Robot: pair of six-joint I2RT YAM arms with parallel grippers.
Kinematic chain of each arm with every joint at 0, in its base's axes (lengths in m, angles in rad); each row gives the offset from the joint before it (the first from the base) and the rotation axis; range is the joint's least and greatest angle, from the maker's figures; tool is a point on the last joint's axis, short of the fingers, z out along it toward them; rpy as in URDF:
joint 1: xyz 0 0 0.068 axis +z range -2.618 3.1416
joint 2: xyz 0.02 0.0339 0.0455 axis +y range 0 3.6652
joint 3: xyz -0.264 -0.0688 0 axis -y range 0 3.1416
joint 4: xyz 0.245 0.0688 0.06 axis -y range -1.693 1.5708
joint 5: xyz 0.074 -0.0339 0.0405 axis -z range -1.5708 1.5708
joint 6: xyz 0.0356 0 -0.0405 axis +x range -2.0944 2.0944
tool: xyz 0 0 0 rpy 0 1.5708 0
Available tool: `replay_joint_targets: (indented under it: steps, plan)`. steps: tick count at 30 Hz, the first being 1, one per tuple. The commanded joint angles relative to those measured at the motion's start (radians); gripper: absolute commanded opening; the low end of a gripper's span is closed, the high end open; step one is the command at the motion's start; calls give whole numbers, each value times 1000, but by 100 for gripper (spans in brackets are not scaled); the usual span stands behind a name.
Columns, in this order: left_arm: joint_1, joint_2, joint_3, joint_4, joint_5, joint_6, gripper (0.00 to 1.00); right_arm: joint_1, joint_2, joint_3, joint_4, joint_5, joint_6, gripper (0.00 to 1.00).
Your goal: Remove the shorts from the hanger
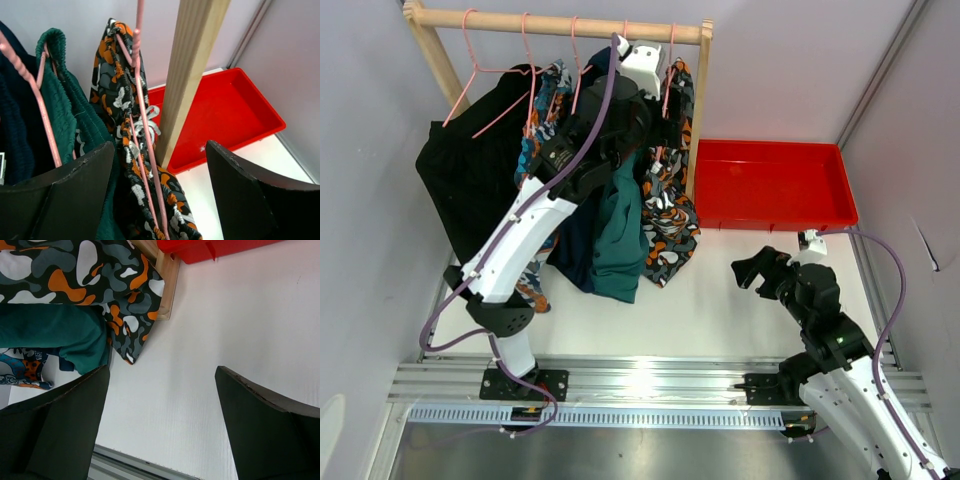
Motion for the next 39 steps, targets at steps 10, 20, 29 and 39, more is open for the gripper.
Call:
replay_joint_targets:
  steps: [10, 20, 29, 39]
  plan:
    - [6, 74, -22, 35, -96, 34, 50, 4, 6, 25, 11, 16, -16, 93]
    - [29, 77, 110, -8, -143, 93, 0, 2, 16, 16, 16, 14, -15, 93]
    - [29, -120, 167, -42, -168, 173, 0, 4, 51, 18, 79, 0, -15, 93]
    - [26, -330, -3, -307, -38, 106, 0, 5, 92, 87, 215, -141, -85, 95]
